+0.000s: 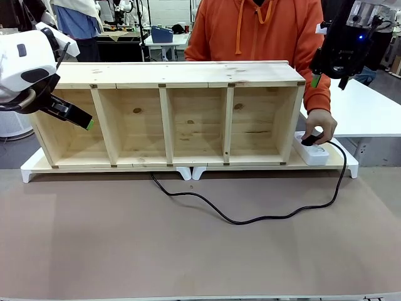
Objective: Perform cable management.
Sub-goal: Release the Power Cable when the human grasps it.
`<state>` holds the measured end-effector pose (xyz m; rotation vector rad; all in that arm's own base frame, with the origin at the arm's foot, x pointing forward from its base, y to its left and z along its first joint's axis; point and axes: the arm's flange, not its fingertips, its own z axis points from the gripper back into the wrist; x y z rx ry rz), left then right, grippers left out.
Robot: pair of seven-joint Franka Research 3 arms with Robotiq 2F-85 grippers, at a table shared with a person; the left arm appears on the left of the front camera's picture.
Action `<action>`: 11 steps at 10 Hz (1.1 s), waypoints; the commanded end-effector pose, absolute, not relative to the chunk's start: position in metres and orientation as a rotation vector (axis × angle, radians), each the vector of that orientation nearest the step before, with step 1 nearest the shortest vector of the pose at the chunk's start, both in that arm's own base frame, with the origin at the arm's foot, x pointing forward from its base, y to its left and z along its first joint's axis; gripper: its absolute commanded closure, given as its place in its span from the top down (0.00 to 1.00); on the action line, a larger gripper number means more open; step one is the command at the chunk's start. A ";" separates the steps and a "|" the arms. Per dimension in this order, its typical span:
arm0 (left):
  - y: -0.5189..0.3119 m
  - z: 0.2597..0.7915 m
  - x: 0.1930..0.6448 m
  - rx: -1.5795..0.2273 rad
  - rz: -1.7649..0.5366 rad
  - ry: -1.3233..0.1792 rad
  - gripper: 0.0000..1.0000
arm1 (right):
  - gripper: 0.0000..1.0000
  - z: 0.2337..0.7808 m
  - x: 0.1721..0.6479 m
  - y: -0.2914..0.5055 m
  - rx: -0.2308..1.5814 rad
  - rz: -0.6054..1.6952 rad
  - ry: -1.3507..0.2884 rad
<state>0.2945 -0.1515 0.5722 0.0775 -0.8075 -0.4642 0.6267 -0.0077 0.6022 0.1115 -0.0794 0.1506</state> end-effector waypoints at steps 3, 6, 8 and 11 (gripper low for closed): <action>-0.151 0.573 0.293 0.093 -0.467 -0.802 1.00 | 1.00 0.602 0.627 -0.008 0.115 0.138 -0.076; -0.151 0.573 0.293 0.093 -0.467 -0.802 1.00 | 1.00 0.602 0.627 -0.008 0.115 0.138 -0.076; -0.151 0.573 0.293 0.093 -0.467 -0.802 1.00 | 1.00 0.602 0.627 -0.008 0.115 0.138 -0.076; -0.151 0.573 0.293 0.093 -0.467 -0.802 1.00 | 1.00 0.602 0.627 -0.008 0.115 0.138 -0.076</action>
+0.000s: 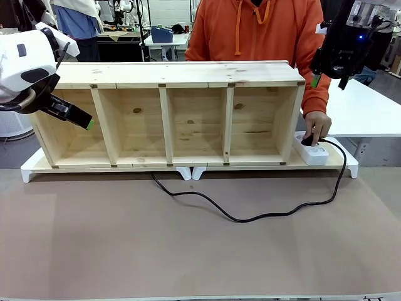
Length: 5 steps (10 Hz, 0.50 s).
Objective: Perform cable management.
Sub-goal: Release the Power Cable when the human grasps it.
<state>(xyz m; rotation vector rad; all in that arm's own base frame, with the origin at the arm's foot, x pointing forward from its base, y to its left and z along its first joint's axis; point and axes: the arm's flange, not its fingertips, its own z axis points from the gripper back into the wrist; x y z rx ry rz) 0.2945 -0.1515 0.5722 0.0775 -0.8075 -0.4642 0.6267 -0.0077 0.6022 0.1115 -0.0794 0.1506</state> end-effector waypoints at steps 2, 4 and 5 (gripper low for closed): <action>-0.151 0.573 0.293 0.093 -0.467 -0.802 1.00 | 1.00 0.602 0.627 -0.008 0.115 0.138 -0.076; -0.151 0.573 0.293 0.093 -0.467 -0.802 1.00 | 1.00 0.602 0.627 -0.008 0.115 0.138 -0.076; -0.151 0.573 0.293 0.093 -0.467 -0.802 1.00 | 1.00 0.602 0.627 -0.008 0.115 0.138 -0.076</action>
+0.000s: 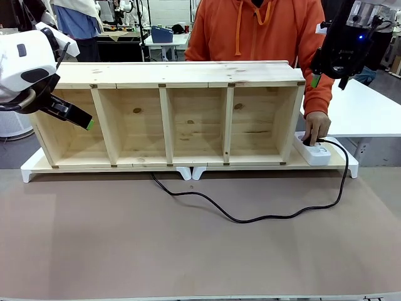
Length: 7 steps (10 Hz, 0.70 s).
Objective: Perform cable management.
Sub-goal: Release the Power Cable when the human grasps it.
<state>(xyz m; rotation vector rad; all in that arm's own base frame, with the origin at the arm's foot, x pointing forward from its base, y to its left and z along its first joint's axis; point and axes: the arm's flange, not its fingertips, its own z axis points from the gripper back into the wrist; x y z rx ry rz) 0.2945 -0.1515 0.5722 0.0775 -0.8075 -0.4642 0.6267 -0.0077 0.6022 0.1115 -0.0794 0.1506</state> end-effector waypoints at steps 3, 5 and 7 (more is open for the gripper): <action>-0.151 0.573 0.293 0.093 -0.467 -0.802 1.00 | 1.00 0.602 0.627 -0.008 0.115 0.138 -0.076; -0.151 0.573 0.293 0.093 -0.467 -0.802 1.00 | 1.00 0.602 0.627 -0.008 0.115 0.138 -0.076; -0.151 0.573 0.293 0.093 -0.467 -0.802 1.00 | 1.00 0.602 0.627 -0.008 0.115 0.138 -0.076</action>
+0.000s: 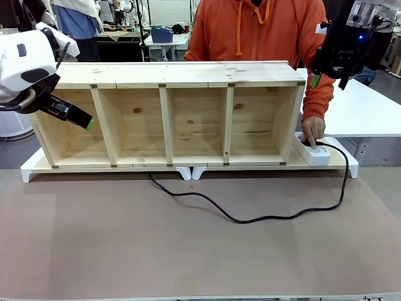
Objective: Perform cable management.
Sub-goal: Release the Power Cable when the human grasps it.
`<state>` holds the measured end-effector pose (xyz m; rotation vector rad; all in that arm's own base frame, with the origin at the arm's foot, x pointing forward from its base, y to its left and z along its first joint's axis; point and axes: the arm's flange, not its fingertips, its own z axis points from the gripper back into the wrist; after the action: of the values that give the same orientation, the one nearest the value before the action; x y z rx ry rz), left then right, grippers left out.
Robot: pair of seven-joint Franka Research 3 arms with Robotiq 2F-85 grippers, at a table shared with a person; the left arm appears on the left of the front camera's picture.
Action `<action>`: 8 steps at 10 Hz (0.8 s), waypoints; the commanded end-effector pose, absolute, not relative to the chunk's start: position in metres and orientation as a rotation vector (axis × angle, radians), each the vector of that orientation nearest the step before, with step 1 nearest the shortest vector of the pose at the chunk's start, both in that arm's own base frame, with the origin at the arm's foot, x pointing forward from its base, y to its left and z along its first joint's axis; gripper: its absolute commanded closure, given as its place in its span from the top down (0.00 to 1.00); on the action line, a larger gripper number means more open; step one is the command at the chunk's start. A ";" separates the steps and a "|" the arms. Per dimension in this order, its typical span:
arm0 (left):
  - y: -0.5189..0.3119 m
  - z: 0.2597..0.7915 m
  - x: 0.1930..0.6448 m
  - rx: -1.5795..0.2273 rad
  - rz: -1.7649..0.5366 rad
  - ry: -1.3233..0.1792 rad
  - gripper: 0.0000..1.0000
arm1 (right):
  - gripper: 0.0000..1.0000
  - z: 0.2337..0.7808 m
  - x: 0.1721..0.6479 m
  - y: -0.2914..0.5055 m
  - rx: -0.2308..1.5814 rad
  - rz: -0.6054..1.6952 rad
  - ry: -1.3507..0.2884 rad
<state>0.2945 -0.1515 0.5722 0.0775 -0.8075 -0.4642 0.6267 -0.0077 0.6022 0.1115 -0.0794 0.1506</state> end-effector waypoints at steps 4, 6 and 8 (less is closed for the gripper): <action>-0.151 0.573 0.293 0.093 -0.467 -0.802 1.00 | 1.00 0.602 0.627 -0.008 0.115 0.138 -0.076; -0.151 0.573 0.293 0.093 -0.467 -0.802 1.00 | 1.00 0.602 0.627 -0.008 0.115 0.138 -0.076; -0.151 0.573 0.293 0.093 -0.467 -0.802 1.00 | 1.00 0.602 0.627 -0.008 0.115 0.138 -0.076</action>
<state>0.2945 -0.1515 0.5722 0.0775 -0.8075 -0.4642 0.6267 -0.0077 0.6022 0.1115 -0.0794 0.1506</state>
